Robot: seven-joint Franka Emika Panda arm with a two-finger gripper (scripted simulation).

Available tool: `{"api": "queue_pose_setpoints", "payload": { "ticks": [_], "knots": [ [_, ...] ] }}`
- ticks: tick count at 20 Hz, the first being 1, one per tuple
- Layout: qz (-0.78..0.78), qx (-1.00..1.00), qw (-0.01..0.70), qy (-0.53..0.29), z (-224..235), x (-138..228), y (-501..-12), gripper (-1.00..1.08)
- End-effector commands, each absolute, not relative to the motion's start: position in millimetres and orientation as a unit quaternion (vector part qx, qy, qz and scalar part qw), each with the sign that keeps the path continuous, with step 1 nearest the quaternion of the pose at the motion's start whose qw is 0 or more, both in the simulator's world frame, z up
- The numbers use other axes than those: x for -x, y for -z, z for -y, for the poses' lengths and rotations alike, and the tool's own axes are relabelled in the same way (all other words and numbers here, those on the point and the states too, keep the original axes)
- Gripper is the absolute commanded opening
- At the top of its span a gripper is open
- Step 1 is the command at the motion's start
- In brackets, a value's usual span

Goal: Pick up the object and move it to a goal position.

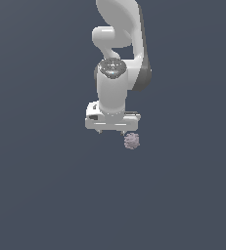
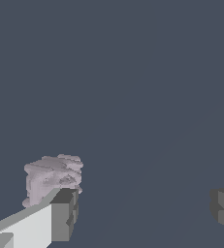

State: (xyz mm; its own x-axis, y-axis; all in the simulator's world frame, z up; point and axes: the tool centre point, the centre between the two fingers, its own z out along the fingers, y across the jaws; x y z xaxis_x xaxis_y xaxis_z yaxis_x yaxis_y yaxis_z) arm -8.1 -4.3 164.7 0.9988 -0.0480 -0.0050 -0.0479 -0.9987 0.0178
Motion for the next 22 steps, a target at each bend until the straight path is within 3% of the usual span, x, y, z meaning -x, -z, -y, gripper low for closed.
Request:
{"api": "queue_pose_setpoints", "payload": {
  "ticks": [1,22],
  "knots": [
    [0.024,-1.0,0.009,0.003,4,8,-165,1.0],
    [-0.029,-0.999,0.019,-0.002,11,1,-161,1.0]
  ]
}}
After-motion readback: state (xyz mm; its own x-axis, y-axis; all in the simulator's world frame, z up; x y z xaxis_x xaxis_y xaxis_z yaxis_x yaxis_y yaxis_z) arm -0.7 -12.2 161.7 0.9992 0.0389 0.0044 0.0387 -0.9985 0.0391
